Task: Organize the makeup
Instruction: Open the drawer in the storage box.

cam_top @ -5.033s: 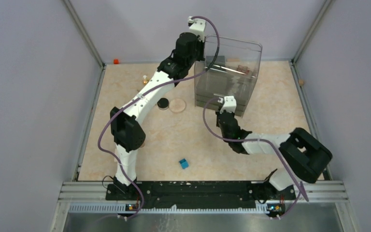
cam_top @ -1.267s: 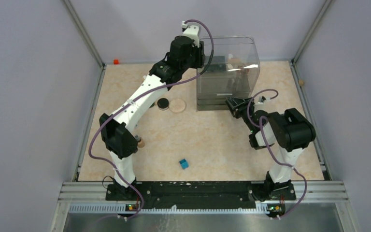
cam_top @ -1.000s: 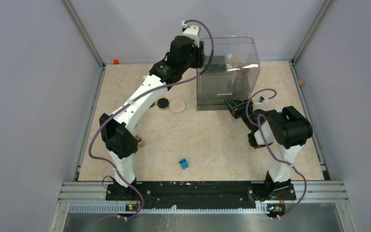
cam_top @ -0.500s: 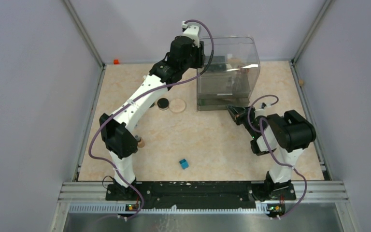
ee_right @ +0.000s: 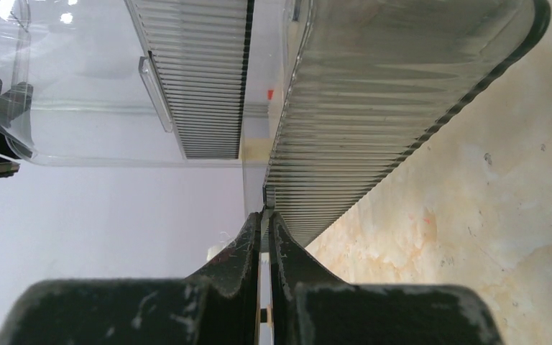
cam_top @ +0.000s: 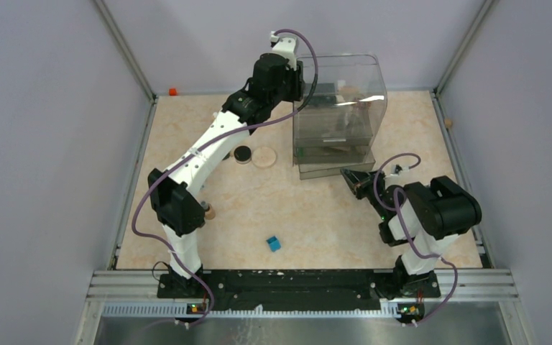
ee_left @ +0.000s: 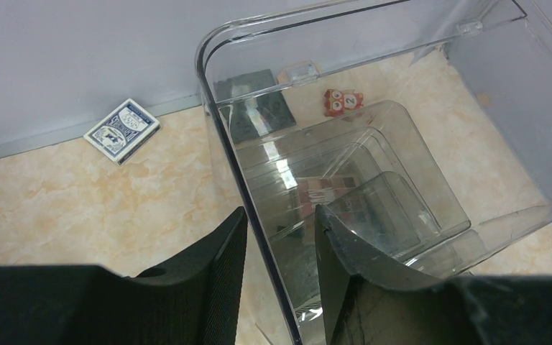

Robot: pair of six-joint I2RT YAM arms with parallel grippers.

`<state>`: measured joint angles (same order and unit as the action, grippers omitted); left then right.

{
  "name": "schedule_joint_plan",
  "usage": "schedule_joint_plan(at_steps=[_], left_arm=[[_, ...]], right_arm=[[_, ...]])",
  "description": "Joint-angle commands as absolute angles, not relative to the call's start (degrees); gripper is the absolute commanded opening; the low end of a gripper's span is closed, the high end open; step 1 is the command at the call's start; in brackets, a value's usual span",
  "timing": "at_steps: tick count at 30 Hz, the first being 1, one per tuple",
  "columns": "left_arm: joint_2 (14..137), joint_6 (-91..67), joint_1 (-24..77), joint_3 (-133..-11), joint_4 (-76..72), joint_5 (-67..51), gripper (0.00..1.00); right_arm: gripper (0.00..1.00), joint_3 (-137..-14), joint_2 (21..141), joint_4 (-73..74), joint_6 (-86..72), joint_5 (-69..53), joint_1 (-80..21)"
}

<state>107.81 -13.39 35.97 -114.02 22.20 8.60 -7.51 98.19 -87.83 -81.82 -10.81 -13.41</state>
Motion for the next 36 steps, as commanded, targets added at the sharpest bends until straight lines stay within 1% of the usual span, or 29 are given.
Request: schedule_joint_plan(at_steps=[1, 9, 36], left_arm=[[107.6, -13.3, 36.3, -113.6, 27.2, 7.8, 0.44], [107.2, -13.1, 36.3, -113.6, 27.4, 8.0, 0.43], [107.5, -13.4, 36.4, -113.8, 27.5, 7.3, 0.42]], right_arm=[[0.00, -7.0, 99.2, -98.7, -80.7, -9.1, -15.5], [0.00, -6.0, 97.8, -98.7, -79.8, -3.3, -21.6], [0.00, 1.5, 94.3, -98.7, -78.9, -1.5, -21.9]])
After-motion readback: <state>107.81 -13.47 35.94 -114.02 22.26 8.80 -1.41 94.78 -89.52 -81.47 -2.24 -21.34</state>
